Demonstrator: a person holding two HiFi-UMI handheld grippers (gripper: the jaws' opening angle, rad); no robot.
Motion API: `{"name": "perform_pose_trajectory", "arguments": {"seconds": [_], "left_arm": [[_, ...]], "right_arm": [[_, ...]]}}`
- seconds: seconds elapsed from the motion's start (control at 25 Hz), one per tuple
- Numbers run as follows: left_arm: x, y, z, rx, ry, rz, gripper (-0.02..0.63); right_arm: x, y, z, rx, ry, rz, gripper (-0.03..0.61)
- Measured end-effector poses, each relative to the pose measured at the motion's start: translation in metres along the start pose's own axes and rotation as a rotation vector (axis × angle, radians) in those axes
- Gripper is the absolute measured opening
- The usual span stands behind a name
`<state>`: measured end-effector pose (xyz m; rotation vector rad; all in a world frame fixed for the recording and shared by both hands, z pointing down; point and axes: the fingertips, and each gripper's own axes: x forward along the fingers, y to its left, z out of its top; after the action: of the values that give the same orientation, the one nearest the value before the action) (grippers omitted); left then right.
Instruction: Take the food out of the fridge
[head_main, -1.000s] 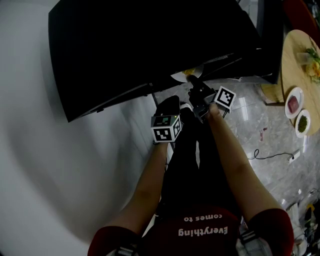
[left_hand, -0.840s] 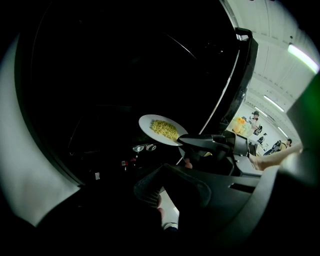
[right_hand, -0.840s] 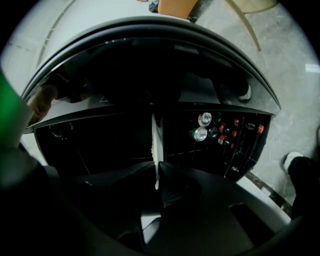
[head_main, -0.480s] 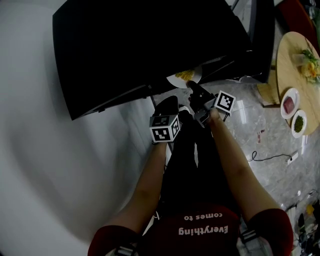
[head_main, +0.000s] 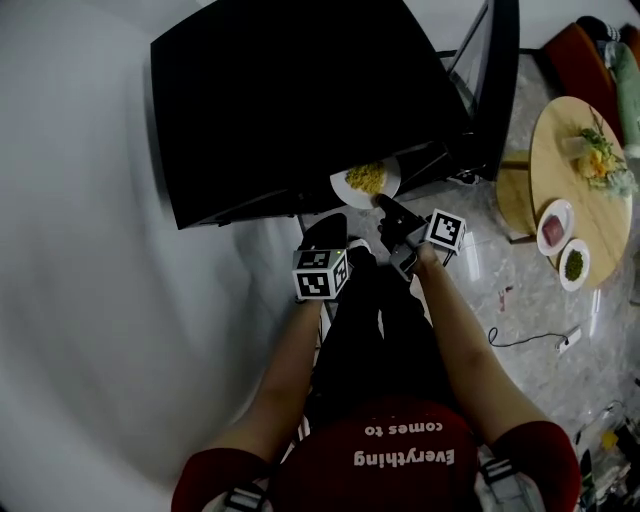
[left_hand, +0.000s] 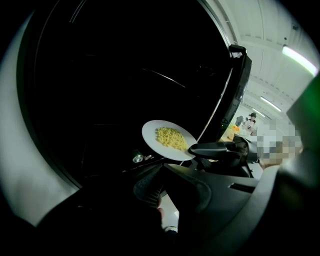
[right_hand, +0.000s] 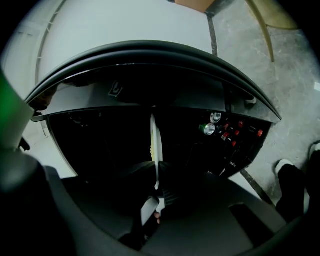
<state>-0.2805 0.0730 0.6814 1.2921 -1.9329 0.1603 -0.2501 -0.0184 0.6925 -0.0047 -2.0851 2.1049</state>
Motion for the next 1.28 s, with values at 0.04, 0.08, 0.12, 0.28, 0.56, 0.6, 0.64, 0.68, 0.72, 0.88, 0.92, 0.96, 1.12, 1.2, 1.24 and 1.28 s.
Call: {"name": "perform_pose_trajectory", "arguments": {"seconds": [0.04, 0.08, 0.12, 0.28, 0.56, 0.6, 0.64, 0.68, 0.72, 0.88, 0.92, 0.96, 1.12, 1.2, 1.24, 1.28], "left_arm": [[-0.004, 0.0, 0.001, -0.004, 0.001, 0.004, 0.006], [-0.009, -0.002, 0.003, -0.006, -0.001, 0.008, 0.006], [-0.014, -0.004, 0.006, -0.004, -0.004, 0.01, 0.006], [-0.033, -0.015, 0.011, -0.002, -0.009, 0.022, 0.006], [-0.052, -0.04, 0.013, -0.001, -0.019, -0.002, 0.006], [-0.055, -0.043, 0.014, 0.005, -0.02, -0.007, 0.006], [-0.059, -0.047, 0.015, 0.013, -0.021, -0.013, 0.006], [-0.063, -0.05, 0.016, 0.022, -0.021, -0.019, 0.006], [-0.067, -0.053, 0.017, 0.031, -0.022, -0.025, 0.006], [-0.083, -0.064, 0.022, 0.061, -0.026, -0.046, 0.006], [-0.087, -0.069, 0.023, 0.064, -0.027, -0.056, 0.006], [-0.09, -0.074, 0.025, 0.07, -0.03, -0.069, 0.006], [-0.103, -0.095, 0.032, 0.111, -0.045, -0.12, 0.006], [-0.105, -0.101, 0.031, 0.108, -0.049, -0.141, 0.006], [-0.106, -0.103, 0.032, 0.105, -0.05, -0.151, 0.006], [-0.107, -0.104, 0.034, 0.104, -0.054, -0.162, 0.006]], "right_arm": [[-0.003, 0.004, -0.002, -0.001, 0.005, 0.0, 0.023], [-0.007, 0.008, -0.003, -0.002, 0.01, 0.0, 0.023], [-0.011, 0.011, -0.004, -0.004, 0.015, -0.002, 0.023], [-0.028, 0.026, -0.01, 0.002, 0.038, -0.002, 0.023], [-0.055, 0.046, -0.021, -0.013, 0.093, 0.003, 0.023], [-0.059, 0.049, -0.022, -0.02, 0.101, 0.005, 0.023], [-0.063, 0.053, -0.023, -0.026, 0.107, 0.009, 0.023], [-0.067, 0.057, -0.023, -0.032, 0.112, 0.015, 0.023], [-0.071, 0.061, -0.023, -0.036, 0.115, 0.021, 0.023], [-0.089, 0.079, -0.026, -0.021, 0.132, 0.044, 0.023], [-0.094, 0.082, -0.027, -0.017, 0.142, 0.043, 0.023], [-0.099, 0.086, -0.028, -0.017, 0.154, 0.044, 0.023], [-0.119, 0.1, -0.029, -0.02, 0.179, 0.053, 0.023], [-0.129, 0.103, -0.028, -0.021, 0.177, 0.047, 0.023], [-0.133, 0.105, -0.027, -0.025, 0.173, 0.044, 0.025], [-0.136, 0.108, -0.026, -0.032, 0.168, 0.046, 0.025]]}}
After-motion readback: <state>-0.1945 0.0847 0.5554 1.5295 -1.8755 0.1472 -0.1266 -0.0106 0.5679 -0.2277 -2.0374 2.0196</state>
